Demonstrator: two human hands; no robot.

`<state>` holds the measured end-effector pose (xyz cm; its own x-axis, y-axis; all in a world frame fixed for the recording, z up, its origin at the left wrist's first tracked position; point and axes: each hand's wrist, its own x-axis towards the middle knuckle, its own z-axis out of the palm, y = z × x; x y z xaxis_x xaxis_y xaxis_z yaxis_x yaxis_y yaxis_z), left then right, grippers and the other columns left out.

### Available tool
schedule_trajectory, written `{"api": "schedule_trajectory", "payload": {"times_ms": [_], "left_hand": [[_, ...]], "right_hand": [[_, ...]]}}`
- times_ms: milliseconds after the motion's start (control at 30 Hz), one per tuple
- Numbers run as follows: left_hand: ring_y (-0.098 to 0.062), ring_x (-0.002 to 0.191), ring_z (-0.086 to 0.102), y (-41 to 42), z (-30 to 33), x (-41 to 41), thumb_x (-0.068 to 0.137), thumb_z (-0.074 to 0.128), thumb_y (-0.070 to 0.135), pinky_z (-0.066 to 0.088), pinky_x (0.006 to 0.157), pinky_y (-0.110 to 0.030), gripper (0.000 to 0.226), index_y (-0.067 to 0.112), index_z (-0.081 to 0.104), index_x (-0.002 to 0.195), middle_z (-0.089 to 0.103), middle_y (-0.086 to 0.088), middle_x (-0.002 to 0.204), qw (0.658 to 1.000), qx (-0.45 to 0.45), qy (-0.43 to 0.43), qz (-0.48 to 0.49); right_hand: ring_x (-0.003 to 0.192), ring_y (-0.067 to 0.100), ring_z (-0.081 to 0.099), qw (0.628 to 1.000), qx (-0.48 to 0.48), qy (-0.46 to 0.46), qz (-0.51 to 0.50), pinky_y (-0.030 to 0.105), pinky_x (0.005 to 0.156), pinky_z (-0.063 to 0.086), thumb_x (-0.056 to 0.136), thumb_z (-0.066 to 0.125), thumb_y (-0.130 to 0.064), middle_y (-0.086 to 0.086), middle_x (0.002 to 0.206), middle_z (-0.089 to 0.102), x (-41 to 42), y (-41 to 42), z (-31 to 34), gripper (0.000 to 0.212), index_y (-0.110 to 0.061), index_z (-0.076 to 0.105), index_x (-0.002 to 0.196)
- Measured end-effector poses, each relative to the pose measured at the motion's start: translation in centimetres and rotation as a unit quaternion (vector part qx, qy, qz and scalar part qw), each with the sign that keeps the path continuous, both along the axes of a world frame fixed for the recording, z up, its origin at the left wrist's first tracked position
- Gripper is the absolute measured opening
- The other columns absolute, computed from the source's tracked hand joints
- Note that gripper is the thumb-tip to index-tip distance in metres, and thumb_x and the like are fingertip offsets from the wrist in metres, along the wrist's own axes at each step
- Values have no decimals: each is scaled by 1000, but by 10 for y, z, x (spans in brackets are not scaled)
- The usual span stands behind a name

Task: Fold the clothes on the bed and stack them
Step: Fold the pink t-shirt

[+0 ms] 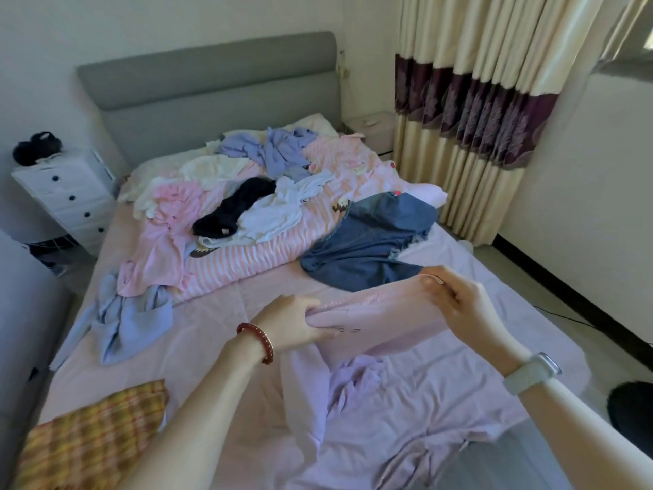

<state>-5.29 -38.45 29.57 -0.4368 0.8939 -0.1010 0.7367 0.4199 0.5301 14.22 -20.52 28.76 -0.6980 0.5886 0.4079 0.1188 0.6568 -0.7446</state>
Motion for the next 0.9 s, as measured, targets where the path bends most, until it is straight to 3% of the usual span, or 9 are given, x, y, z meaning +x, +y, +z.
{"api": "schedule_trajectory", "payload": {"times_ms": [133,233,367,467,600,700,800,833,900], "left_hand": [[-11,55,38,-45,-2,55,72,73,49,26,54,-31,53,18,33,56,38,6,55,999,-30,21,5],[-6,53,39,-83,-18,105,73,75,40,29,51,-22,41,22,41,58,43,9,54,999,1,-30,41],[-6,52,29,-131,-49,166,75,76,23,24,49,-19,38,18,40,62,34,10,55,985,38,-146,81],[-5,54,27,-152,-60,198,77,74,26,22,52,-21,38,16,38,67,32,8,62,984,11,-170,50],[-3,50,30,-157,-59,244,79,72,32,24,51,-20,40,15,37,68,39,14,53,983,-3,-177,58],[0,57,34,-151,-52,287,78,70,44,28,54,-19,44,13,40,70,41,19,57,947,61,-311,54],[-13,68,48,-135,-34,326,64,77,48,39,59,-25,55,3,49,80,51,-4,71,875,159,-447,94],[-14,66,52,-126,-27,338,65,77,40,42,58,-24,46,6,50,78,55,-3,69,859,191,-461,117],[-8,59,49,-110,-14,355,69,72,32,42,54,-20,33,13,45,70,51,7,61,869,234,-408,150]], "right_hand": [[87,-2,52,999,-27,-10,-16,2,74,38,93,51,-2,0,93,63,64,-39,-14,15,-4,64,99],[77,-6,53,998,-51,-28,-21,3,69,39,92,52,-1,-2,87,62,118,-75,-30,15,-8,63,98],[70,-13,53,993,-106,-44,-18,4,64,38,90,51,-14,-14,78,60,189,-115,-38,9,-17,60,89],[65,-10,52,990,-125,-61,-12,6,63,37,87,52,-22,-12,72,61,228,-127,-41,9,-21,61,83],[71,-4,53,986,-134,-96,-14,7,65,38,85,50,-27,-7,76,65,264,-126,-47,14,-22,62,81],[69,-8,54,988,-121,-88,-35,7,65,38,92,54,-16,-7,73,63,289,-114,-43,14,-14,67,87],[66,-6,52,992,-83,-72,-62,4,63,37,92,54,-6,-3,74,61,317,-94,-33,13,-5,67,91],[66,-1,50,993,-75,-67,-65,5,63,37,92,54,-6,-2,75,61,325,-89,-29,12,-4,66,92],[71,7,52,994,-77,-53,-62,5,64,38,92,54,-8,-1,78,61,335,-79,-22,11,-6,64,91]]}}
